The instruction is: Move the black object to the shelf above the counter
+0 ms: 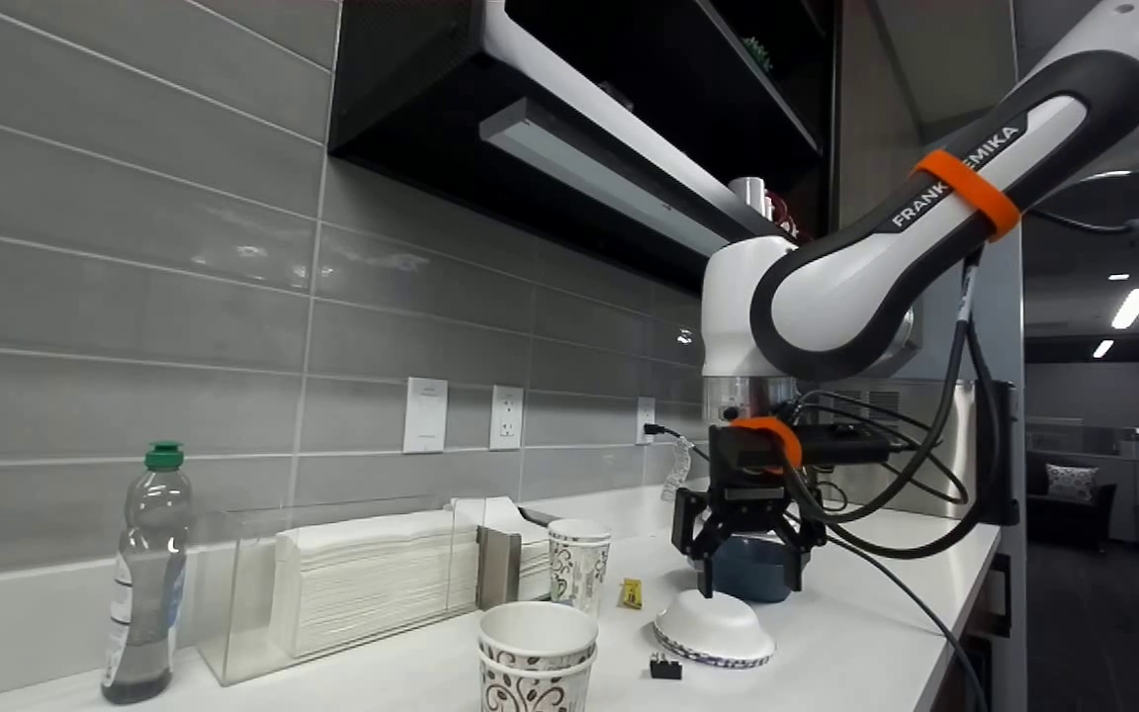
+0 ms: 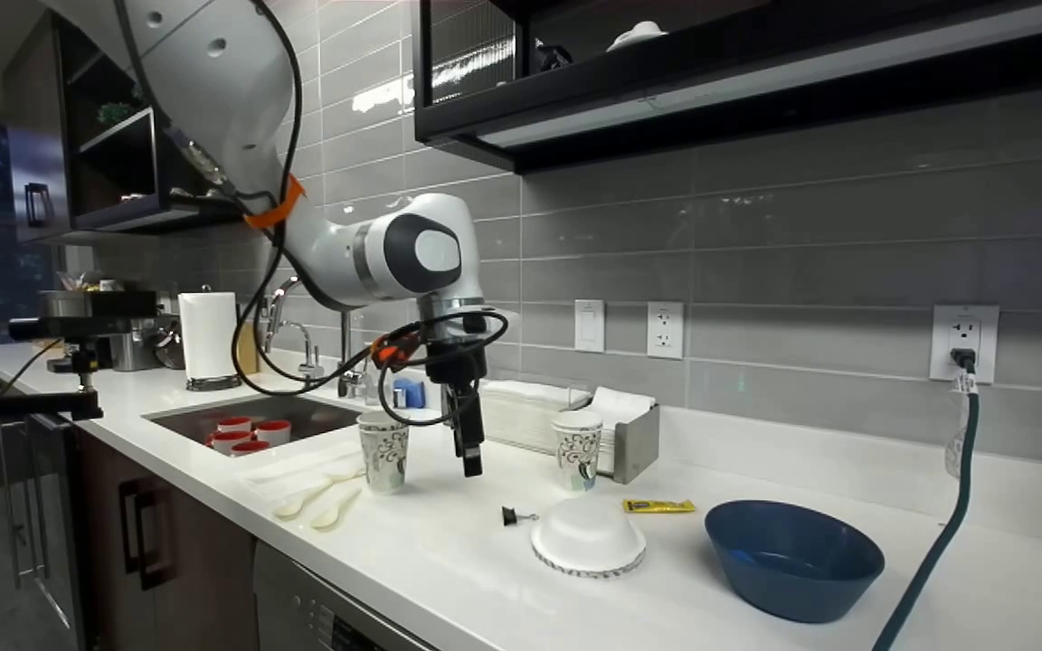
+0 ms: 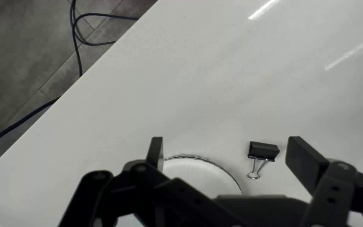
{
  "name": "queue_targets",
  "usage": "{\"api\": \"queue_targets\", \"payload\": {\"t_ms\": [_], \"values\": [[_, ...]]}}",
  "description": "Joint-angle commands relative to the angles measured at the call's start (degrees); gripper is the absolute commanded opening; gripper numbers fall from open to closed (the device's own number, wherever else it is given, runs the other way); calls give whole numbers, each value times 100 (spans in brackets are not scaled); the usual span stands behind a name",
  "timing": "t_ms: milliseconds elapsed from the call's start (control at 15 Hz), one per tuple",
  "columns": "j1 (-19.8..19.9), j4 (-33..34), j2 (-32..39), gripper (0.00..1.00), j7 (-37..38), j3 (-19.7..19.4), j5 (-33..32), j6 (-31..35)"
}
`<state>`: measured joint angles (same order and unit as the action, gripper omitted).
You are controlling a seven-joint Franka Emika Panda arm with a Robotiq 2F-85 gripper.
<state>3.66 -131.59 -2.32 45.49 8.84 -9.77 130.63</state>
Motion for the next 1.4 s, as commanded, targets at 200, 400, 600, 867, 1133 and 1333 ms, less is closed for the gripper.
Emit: {"api": "queue_targets", "payload": {"t_ms": [200, 400, 600, 867, 1133, 1333], "values": [[-306, 69, 610, 100, -870, -414, 1609, 938], [-363, 200, 960, 100, -1374, -446, 1909, 1229], [-444, 346, 1248, 100, -1604, -460, 2045, 1383], [-596, 510, 1528, 100, -1455, -560, 1850, 1634], [-733, 619, 1684, 100, -1339, -779, 1613, 1853], [-836, 546, 1684, 100, -1284, -951, 1351, 1889]]}}
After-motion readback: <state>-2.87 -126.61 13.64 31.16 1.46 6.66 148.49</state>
